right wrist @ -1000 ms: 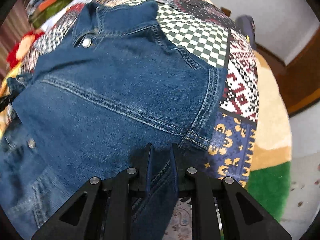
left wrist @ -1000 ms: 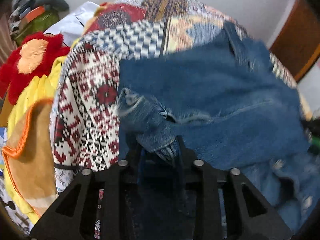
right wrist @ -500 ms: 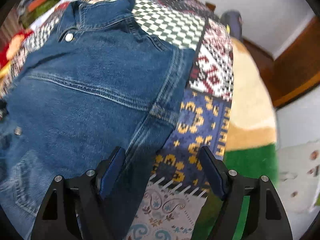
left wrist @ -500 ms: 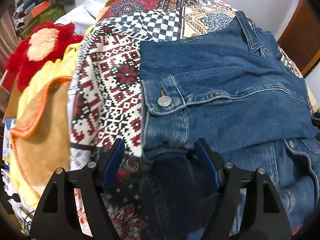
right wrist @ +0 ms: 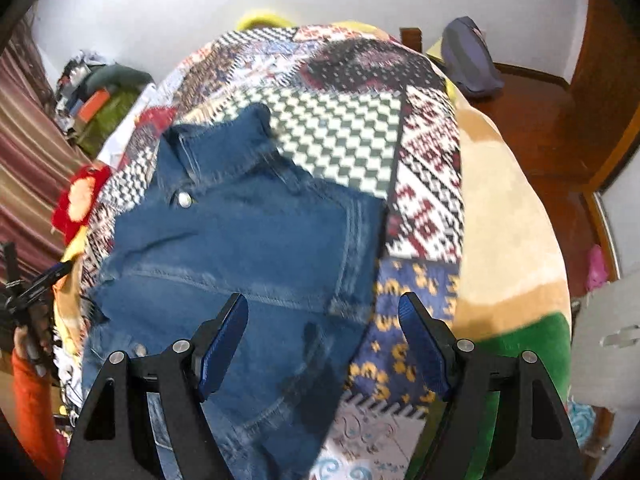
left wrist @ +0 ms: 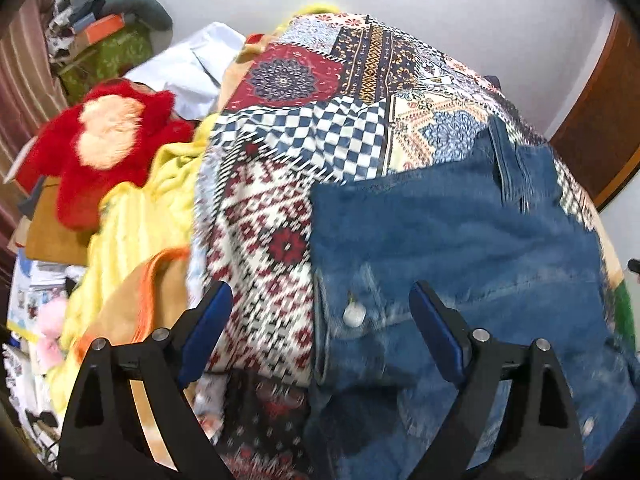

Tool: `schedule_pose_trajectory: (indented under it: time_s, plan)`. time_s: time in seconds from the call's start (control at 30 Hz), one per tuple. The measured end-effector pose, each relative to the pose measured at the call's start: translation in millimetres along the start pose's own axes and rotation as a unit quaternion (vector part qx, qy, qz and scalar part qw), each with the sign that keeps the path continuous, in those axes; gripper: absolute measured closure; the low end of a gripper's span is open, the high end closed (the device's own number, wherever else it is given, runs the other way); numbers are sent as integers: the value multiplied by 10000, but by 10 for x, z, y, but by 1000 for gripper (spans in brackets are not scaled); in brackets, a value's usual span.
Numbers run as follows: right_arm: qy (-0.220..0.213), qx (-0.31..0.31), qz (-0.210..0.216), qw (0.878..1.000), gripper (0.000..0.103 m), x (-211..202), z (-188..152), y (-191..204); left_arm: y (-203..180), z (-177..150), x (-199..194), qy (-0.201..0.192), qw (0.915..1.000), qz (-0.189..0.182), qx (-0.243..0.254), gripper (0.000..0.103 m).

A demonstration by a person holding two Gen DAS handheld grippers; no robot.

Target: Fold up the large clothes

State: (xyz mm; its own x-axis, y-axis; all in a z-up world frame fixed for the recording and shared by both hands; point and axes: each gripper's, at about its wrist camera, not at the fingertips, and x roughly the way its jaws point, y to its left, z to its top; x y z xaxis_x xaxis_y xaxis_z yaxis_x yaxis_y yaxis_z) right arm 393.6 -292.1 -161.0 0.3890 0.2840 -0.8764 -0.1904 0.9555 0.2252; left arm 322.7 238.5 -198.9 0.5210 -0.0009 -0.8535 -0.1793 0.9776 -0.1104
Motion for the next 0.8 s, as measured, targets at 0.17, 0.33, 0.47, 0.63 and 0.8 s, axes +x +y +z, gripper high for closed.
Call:
schedule_pose_trajectory:
  time_s: [0.17, 0.33, 0.47, 0.63, 0.8]
  plan:
    - [70, -3, -68, 10000, 27, 212, 156, -12, 71, 277, 508, 486, 9978, -353, -262, 13]
    - [292, 201, -90, 9993, 27, 532, 228, -178, 175, 406, 1028, 915, 9922, -624, -569, 13]
    - [401, 501, 21, 9979, 27, 733, 256, -340, 205, 451, 1288, 1068, 9895, -683, -700, 21]
    - [368, 784, 438, 9953, 35, 866, 293, -438, 141, 514, 1325, 882, 9903, -892, -603, 50]
    - [466, 912, 669, 9925, 68, 1069, 336, -430, 94, 542, 1412, 879, 9917, -712, -616, 77]
